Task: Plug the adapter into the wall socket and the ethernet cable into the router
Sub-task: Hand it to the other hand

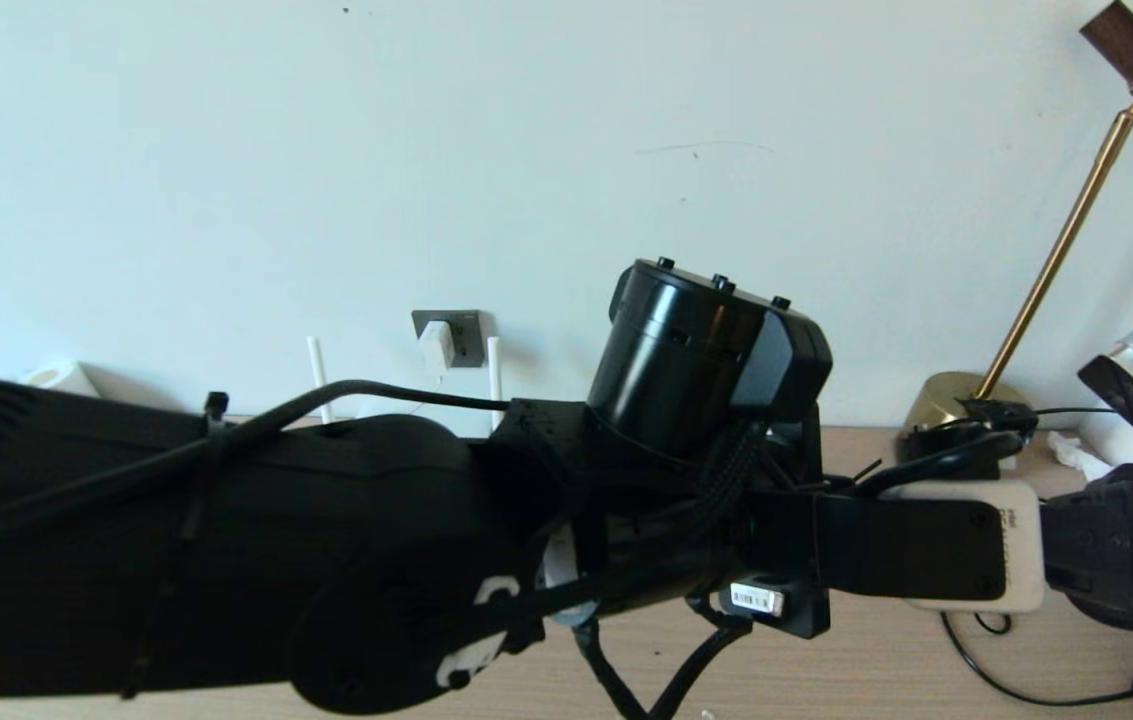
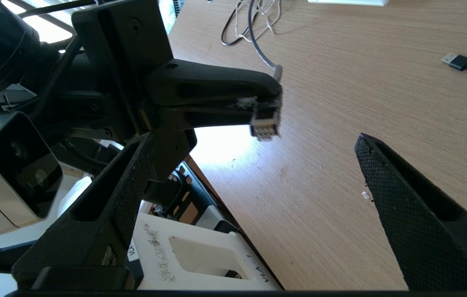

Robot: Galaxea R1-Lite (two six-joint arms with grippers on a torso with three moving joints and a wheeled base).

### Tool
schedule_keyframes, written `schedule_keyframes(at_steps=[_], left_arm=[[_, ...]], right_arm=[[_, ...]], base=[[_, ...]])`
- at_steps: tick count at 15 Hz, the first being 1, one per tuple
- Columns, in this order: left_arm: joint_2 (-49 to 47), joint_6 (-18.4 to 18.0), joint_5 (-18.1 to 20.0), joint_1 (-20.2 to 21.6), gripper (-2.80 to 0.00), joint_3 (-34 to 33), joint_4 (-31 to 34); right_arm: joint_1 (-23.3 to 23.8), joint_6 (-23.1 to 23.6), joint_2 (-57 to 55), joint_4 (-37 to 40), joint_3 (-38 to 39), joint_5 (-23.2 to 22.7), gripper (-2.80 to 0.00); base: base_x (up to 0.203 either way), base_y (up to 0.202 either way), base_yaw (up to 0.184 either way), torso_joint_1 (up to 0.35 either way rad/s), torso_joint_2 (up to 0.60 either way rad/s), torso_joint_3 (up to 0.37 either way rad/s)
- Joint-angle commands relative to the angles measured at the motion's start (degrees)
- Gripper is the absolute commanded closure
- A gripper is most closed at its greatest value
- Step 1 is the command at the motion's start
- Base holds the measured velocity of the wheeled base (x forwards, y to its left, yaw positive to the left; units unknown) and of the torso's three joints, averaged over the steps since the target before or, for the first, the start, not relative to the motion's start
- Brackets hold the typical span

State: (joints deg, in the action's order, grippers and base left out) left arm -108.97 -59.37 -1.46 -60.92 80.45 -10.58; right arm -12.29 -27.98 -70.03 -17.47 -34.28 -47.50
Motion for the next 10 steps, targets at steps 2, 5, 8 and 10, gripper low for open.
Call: schedule_keyframes(at_steps=[2,5,8,10], left_arm=[[-0.5,-0.2,0.0,-0.8,0.00,0.2,-0.1],[-0.5,-0.1,0.1,-1.0,0.00,0.1,-0.2],[-0.5,-0.2,0.2,-1.5,0.00,0.0,-0.3],[-0.5,-0.1,0.2,-1.7,0.00,-0.5,-1.3]], right_arm=[[0.0,-0.1,0.2,-0.1,0.2,-0.3,-2.80],[0.1,-0.2,0.2,-1.3,0.6,-0.2,-2.80],[0.1,-0.2,0.2,-2.2,2.0,0.6,-2.80],[0.1,-0.2,0.1,-2.7,2.3,0.7,-2.80]], base=[[0.000,0.000,0.000,0.000,0.00,0.000],[0.000,0.000,0.000,0.000,0.00,0.000],[0.000,0.000,0.000,0.000,0.00,0.000],[0.000,0.000,0.000,0.000,0.00,0.000]])
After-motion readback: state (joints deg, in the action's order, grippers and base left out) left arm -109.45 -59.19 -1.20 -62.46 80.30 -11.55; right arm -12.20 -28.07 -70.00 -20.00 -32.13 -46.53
